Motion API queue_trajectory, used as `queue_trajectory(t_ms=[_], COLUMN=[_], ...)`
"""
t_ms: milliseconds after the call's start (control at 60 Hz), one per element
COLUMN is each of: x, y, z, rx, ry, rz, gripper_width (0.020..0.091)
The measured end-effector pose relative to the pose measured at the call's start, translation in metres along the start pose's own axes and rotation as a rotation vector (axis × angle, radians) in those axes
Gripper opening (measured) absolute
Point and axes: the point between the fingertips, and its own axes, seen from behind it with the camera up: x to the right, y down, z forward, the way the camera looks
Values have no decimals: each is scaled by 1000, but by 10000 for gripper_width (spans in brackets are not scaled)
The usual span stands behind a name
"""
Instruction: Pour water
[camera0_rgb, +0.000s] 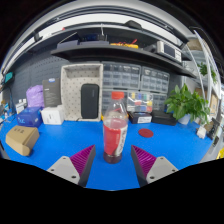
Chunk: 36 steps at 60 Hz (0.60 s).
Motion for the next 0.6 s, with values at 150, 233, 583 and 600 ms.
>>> queue_trajectory(t_ms=[150,233,583,600], x=[22,19,-14,-14], y=[9,8,-18,-19], z=[31,53,115,116], rx=[-8,-10,56,62], ry=[2,-28,-149,-150], rz=[7,13,-11,-9], gripper_width=[709,720,695,686])
